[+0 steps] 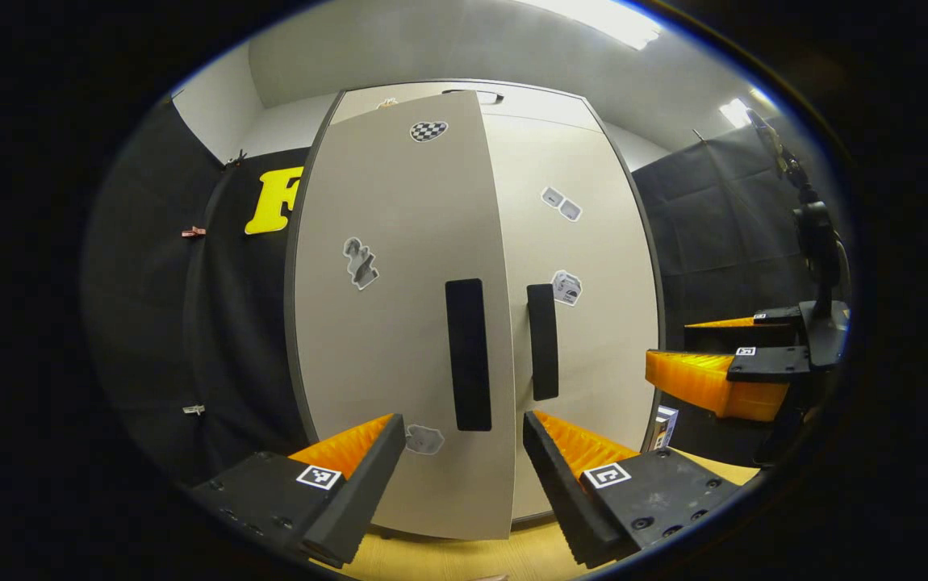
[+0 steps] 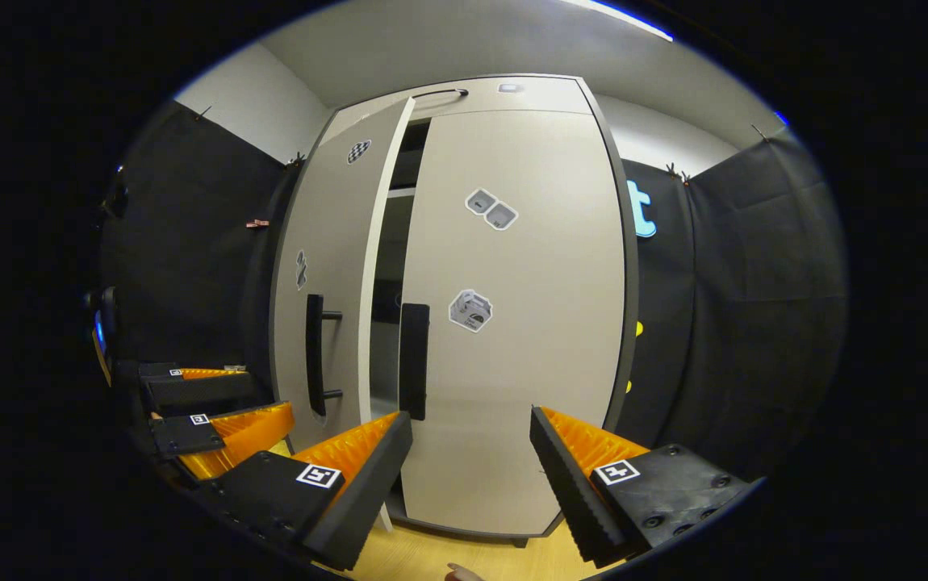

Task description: Grasp the bottle in the cabinet with the left hand and place it on the coaster, then close the right door with the right hand and the left door with the left hand.

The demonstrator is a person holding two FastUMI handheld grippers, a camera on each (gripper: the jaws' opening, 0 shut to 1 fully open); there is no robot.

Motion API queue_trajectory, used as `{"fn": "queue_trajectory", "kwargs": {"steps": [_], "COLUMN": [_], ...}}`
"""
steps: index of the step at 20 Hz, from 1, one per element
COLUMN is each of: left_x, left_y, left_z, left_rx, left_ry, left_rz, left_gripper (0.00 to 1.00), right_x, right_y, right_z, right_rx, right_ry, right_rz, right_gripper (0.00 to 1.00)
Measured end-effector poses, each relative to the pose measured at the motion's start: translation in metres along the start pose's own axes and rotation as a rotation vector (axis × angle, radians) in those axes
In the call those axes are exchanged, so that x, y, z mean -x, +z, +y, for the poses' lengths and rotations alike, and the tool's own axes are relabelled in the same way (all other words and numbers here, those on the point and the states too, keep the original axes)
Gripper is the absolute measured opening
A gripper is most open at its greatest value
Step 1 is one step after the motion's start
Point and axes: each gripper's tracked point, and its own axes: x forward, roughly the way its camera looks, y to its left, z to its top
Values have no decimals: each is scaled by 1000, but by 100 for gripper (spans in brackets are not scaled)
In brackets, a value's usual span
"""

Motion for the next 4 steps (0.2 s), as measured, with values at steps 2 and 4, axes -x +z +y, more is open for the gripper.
{"fn": "queue_trajectory", "kwargs": {"steps": [2,4], "left_x": [0,0], "left_y": [1,3], "left_z": [0,-1], "left_rx": [0,0], "left_ry": [0,-3], "left_rz": [-1,-2], "left_gripper": [94,93], "right_x": [0,1], "right_y": [0,0], "right_z": [2,3], "right_rx": [4,9], "right_ry": [3,3], "right_rz": [0,1], "right_gripper": [98,98]}}
